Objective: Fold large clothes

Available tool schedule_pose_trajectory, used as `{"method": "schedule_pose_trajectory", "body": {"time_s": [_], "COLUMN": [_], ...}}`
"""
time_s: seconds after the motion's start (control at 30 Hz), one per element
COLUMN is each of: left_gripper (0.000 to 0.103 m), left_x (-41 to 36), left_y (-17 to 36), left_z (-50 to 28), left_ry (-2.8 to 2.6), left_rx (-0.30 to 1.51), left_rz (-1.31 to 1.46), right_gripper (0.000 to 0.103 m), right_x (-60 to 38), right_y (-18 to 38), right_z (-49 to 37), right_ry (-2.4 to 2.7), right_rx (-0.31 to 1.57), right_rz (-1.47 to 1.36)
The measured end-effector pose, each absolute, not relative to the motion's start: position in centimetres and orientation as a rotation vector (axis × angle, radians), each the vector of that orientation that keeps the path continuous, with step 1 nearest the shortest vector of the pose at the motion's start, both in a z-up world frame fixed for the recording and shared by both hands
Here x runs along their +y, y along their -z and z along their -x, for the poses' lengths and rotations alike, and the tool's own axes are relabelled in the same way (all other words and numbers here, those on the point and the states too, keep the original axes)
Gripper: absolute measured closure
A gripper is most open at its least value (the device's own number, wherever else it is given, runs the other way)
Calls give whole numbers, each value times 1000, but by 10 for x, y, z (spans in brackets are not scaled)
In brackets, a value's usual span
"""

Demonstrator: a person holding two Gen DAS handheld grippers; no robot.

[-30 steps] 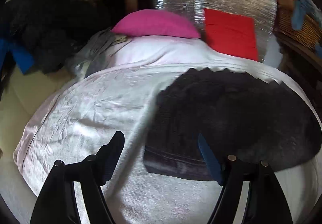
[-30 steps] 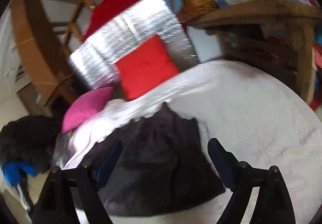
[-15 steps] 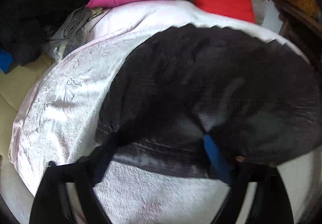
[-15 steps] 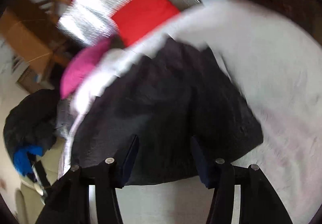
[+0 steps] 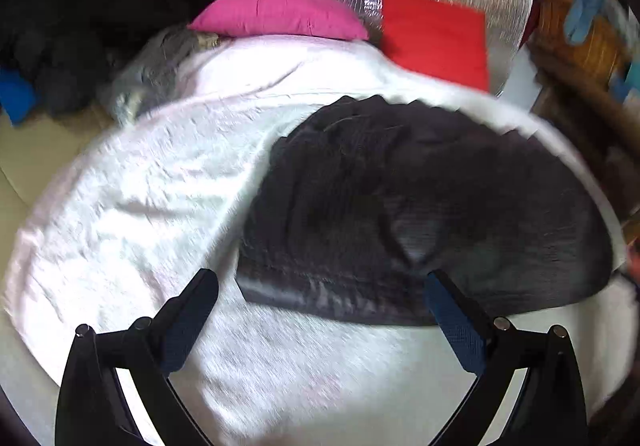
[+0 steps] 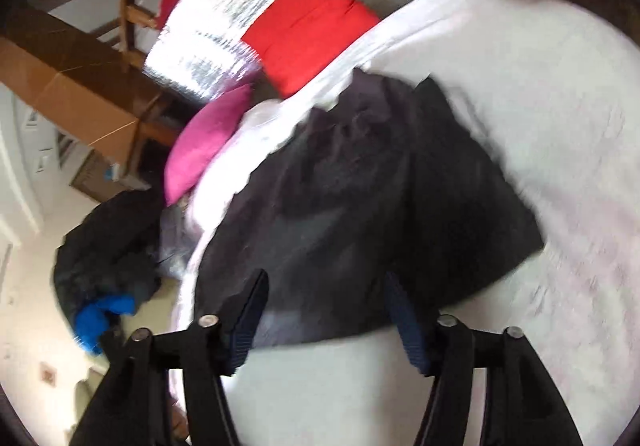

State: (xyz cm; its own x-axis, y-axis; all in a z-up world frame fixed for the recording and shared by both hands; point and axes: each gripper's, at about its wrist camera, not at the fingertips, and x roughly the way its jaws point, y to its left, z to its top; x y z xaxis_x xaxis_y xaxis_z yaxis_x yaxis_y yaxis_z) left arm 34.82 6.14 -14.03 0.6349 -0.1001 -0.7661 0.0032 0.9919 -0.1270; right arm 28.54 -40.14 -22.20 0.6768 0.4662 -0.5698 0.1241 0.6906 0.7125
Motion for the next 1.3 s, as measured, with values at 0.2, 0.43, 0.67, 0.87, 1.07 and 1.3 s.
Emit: {"method": "schedule_pose_trajectory", "body": {"time_s": [0.2, 0.43, 0.67, 0.87, 1.07, 1.3], "left_gripper": [0, 0, 1, 1, 26, 61], "left_x": [88, 92, 103, 103, 102, 93], "left_y": [172, 192, 217, 221, 220, 195], "left_z": [-345, -357, -380, -398, -407, -401], "left_ry": [195, 169, 85, 55, 24, 57], "left_rx": [1036, 1034, 989, 927, 873, 814], "left_rz": [487, 678, 828, 839, 859, 675], "right_gripper": [31, 31, 31, 29, 31, 60], "right_x": [-395, -396, -405, -404, -398, -384], "right_y": [253, 284, 306, 301, 294, 269], "right_z": [-269, -283, -299, -320, -341, -342], "right_ry": [-286, -167, -25, 14, 66, 96], "right_rx": [895, 890, 807, 730, 693, 672], "right_rz": [-990, -1110, -1172, -1131, -1064, -895]}}
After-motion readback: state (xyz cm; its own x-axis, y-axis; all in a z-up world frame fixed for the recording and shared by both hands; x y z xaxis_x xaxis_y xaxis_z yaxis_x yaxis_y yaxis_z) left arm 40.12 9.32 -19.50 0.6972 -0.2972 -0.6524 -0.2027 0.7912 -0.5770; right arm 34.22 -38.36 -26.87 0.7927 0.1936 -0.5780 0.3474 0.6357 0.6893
